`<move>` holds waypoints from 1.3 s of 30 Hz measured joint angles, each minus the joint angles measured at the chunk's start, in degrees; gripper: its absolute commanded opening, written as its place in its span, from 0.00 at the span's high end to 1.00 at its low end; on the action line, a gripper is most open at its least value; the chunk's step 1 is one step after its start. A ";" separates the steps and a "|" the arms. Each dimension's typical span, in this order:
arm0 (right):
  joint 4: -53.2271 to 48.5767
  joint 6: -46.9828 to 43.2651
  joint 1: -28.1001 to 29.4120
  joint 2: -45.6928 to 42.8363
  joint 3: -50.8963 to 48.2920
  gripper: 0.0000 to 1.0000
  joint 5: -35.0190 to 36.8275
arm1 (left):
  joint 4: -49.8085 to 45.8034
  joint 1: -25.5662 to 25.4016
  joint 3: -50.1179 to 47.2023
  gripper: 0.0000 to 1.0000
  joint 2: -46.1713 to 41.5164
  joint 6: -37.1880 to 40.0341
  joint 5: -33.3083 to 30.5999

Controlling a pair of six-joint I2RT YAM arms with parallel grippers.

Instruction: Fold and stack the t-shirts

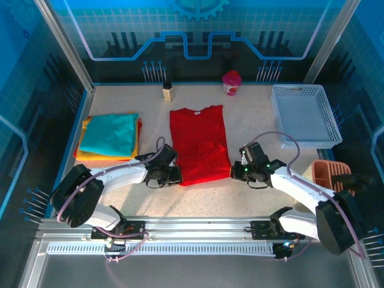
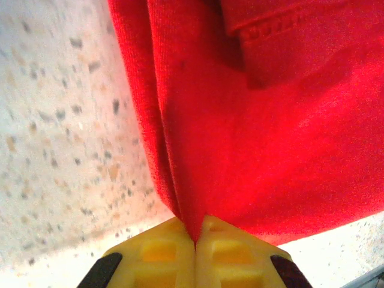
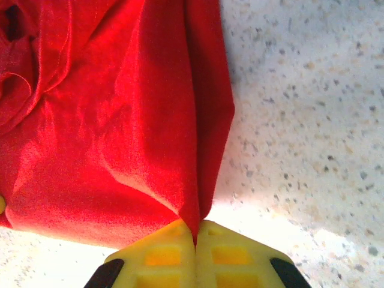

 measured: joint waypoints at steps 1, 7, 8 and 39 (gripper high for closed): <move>-0.11 0.11 0.57 -1.38 -1.09 1.00 0.57 | 0.07 -0.74 -0.50 1.00 -0.61 -0.59 -0.17; -2.80 1.53 2.62 -8.20 -3.61 1.00 3.13 | -0.96 -5.22 -1.97 1.00 -5.60 -4.72 -1.92; -3.48 1.77 2.80 -9.31 -3.58 1.00 3.58 | -1.53 -5.68 -1.97 1.00 -6.88 -5.29 -2.12; -16.13 1.90 -1.42 -5.79 22.21 1.00 8.92 | -20.48 -1.25 22.03 1.00 -10.73 -6.19 -4.02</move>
